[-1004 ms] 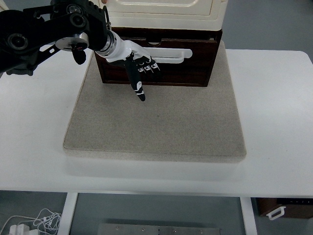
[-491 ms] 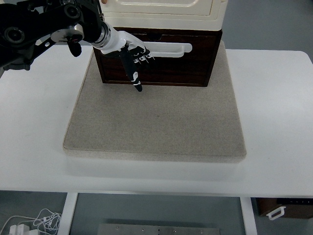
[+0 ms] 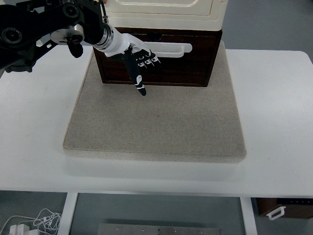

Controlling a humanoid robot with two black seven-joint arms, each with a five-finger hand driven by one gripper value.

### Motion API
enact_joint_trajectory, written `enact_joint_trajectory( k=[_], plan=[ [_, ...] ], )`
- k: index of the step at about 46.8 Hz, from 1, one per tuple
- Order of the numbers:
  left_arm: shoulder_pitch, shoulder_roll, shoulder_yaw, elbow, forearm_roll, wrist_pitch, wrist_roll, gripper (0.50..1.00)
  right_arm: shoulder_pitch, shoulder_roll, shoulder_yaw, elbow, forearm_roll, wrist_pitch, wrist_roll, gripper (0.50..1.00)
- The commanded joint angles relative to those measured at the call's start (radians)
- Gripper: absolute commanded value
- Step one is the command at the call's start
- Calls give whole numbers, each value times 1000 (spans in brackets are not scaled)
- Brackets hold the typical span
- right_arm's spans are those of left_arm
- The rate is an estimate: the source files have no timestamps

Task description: Close the drawer under the combination cabinet

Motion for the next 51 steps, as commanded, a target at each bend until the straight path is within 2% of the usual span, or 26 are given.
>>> enact_joint_trajectory(
  k=[1,4,6,12,20,31,35,39,47,51],
  plan=[
    [17,-19,-42,-12,-2,-21,0,996,1,0,0,0,0,1,0,952],
    [40,-28,-100,-15,-5,-41,0,996,0,0,0,0,0,1,0,952],
    [57,-41,-137,-18,-5,-52,-25,996,0,0,0,0,0,1,0,952],
    [103,-65,-225,-35,-8,-55,-143,996,0,0,0,0,0,-1,0,952],
    [118,-84,-285,-41,-11,-55,-313,996,0,0,0,0,0,1,0,952],
    [148,-94,-369,-39,-17,-42,-497,996,0,0,0,0,0,1,0,952],
    [149,-107,-436,-36,-25,-38,-543,996,0,0,0,0,0,-1,0,952],
    [149,-125,-507,-33,-43,-3,-576,996,0,0,0,0,0,1,0,952],
    [149,-142,-613,-30,-78,126,-620,999,0,0,0,0,0,1,0,952],
    [149,-142,-662,-26,-100,163,-643,999,0,0,0,0,0,1,0,952]
  ],
)
